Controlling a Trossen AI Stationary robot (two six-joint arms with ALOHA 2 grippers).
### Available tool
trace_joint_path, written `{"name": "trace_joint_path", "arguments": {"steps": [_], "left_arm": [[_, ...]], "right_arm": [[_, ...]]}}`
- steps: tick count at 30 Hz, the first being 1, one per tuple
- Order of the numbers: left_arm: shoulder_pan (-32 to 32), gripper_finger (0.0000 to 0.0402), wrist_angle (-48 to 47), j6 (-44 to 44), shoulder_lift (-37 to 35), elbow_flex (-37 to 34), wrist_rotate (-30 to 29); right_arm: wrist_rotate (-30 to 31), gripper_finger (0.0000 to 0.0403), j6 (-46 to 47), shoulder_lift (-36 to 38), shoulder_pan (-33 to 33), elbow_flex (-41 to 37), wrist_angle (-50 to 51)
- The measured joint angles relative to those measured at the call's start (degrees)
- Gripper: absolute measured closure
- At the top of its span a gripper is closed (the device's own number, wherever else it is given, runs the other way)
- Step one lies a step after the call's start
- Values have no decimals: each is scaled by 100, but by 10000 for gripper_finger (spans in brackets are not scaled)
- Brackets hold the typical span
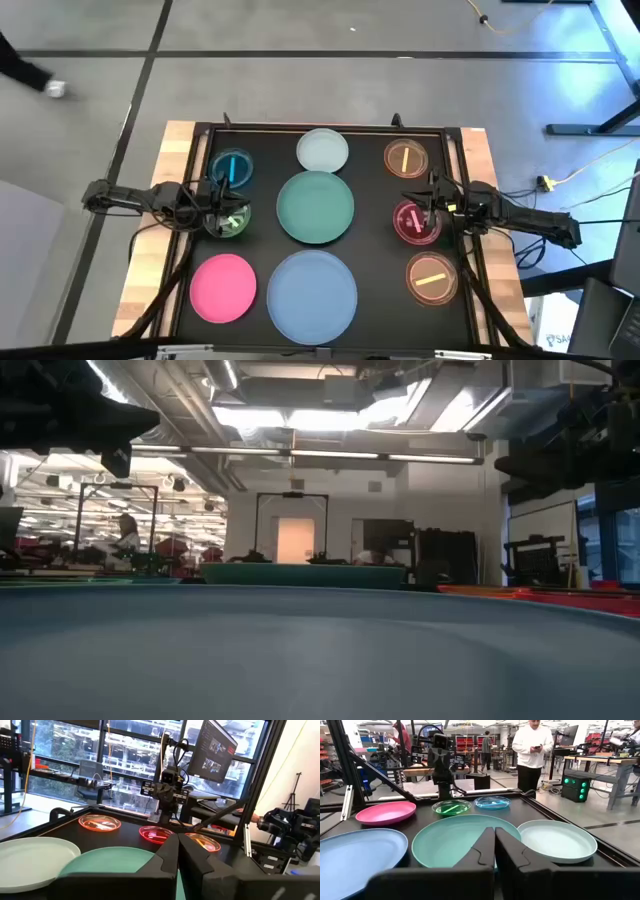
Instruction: Stack plastic plates
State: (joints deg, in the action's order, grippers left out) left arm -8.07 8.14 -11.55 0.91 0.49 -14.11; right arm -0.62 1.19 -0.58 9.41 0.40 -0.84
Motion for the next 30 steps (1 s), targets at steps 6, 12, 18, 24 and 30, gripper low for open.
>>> {"name": "trace_joint_path", "arguments": {"steps": [6, 12, 18, 24, 30], "left_arm": [[0, 398, 0, 0, 0, -2, 2], [0, 398, 0, 0, -1, -1, 0], [2, 398, 0, 0, 0, 0, 2], [0, 398, 0, -2, -2, -2, 0], [0, 398, 37, 2, 0, -2, -113]], "right_arm": [[0, 398, 0, 0, -1, 0, 0], [0, 397, 2, 1, -2, 0, 0], [0, 398, 0, 0, -2, 0, 0], [0, 398, 0, 1, -1, 0, 0], [0, 398, 2, 2, -1, 0, 0]]}}
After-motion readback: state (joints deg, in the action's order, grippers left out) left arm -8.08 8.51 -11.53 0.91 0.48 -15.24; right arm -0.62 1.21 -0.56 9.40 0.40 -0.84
